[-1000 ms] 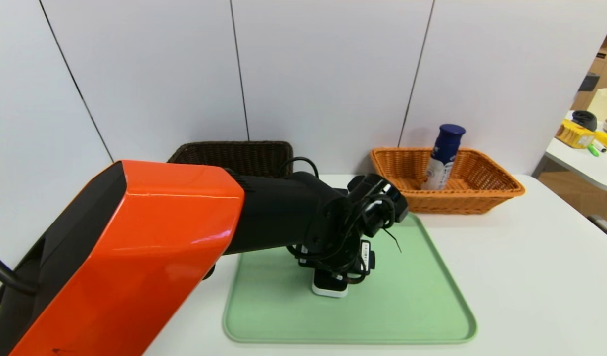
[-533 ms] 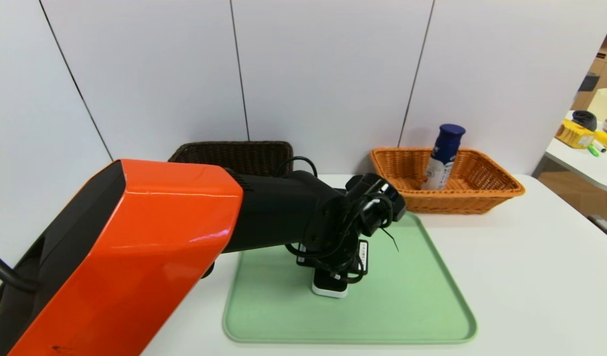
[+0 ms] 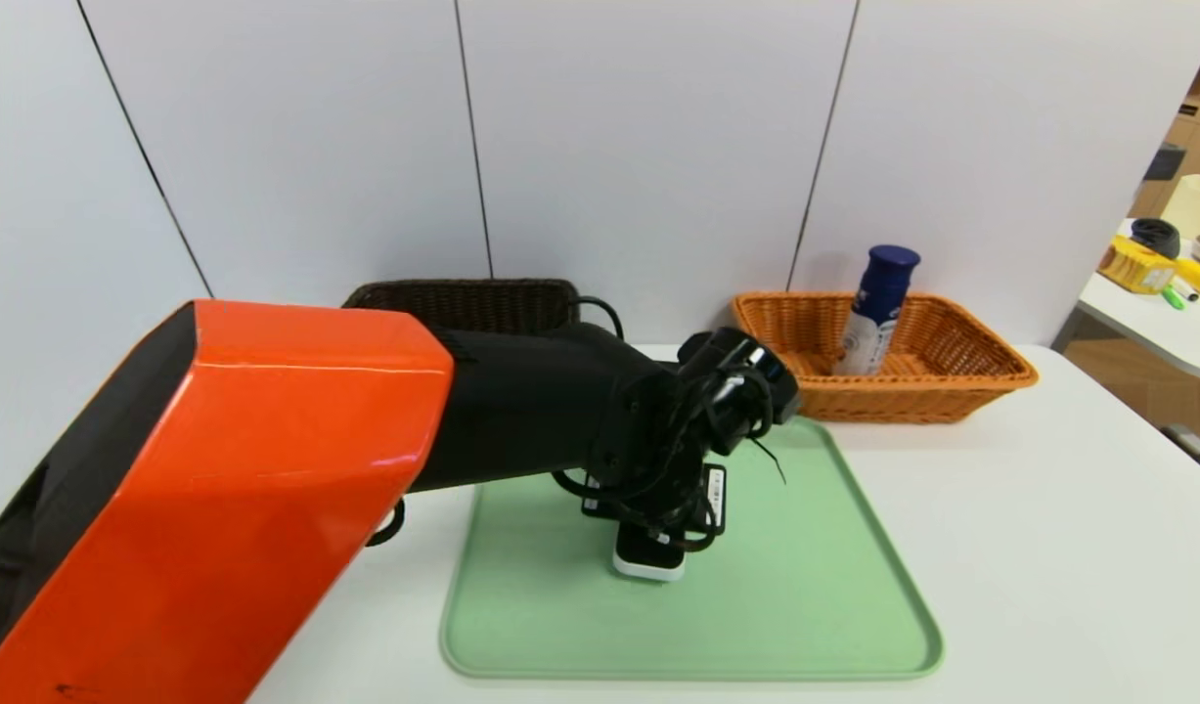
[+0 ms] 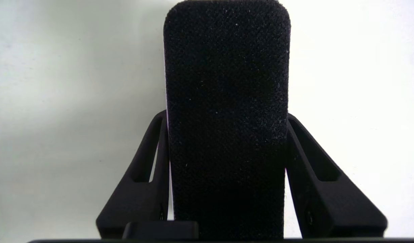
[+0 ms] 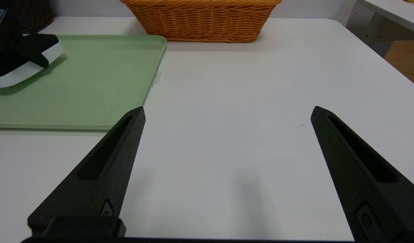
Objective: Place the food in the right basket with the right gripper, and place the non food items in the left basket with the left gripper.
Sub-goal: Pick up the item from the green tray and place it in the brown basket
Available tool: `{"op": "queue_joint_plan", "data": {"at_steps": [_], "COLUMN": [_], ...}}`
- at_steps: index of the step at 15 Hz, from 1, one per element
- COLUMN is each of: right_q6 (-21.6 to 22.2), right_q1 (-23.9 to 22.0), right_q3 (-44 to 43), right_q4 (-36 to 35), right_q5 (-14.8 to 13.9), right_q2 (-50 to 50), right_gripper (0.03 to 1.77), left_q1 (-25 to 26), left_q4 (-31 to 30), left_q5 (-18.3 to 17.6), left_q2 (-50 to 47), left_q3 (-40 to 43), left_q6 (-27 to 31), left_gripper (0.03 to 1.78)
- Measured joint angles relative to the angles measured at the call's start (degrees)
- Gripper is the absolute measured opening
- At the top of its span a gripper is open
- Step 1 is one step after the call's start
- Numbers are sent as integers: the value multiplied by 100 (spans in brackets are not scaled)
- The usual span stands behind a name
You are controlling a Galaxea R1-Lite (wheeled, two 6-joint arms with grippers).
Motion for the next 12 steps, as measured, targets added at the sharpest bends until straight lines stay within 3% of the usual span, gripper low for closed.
{"op": "queue_joint_plan", "data": {"at_steps": [6,12], "right_q6": [0,0], "right_q1": [0,0], "right_q3": [0,0], "right_q4": [-2,0], "right_q5": [2,0], "right_q2": [0,0], "right_gripper": [169,169], "left_q1": [405,1515], "left_q4": [-7,-63], "left_q5": [18,-4], "left_q2": [-670,-1230], "left_q3": [45,17], "left_q6": [513,2622], "left_gripper": [97,97]}}
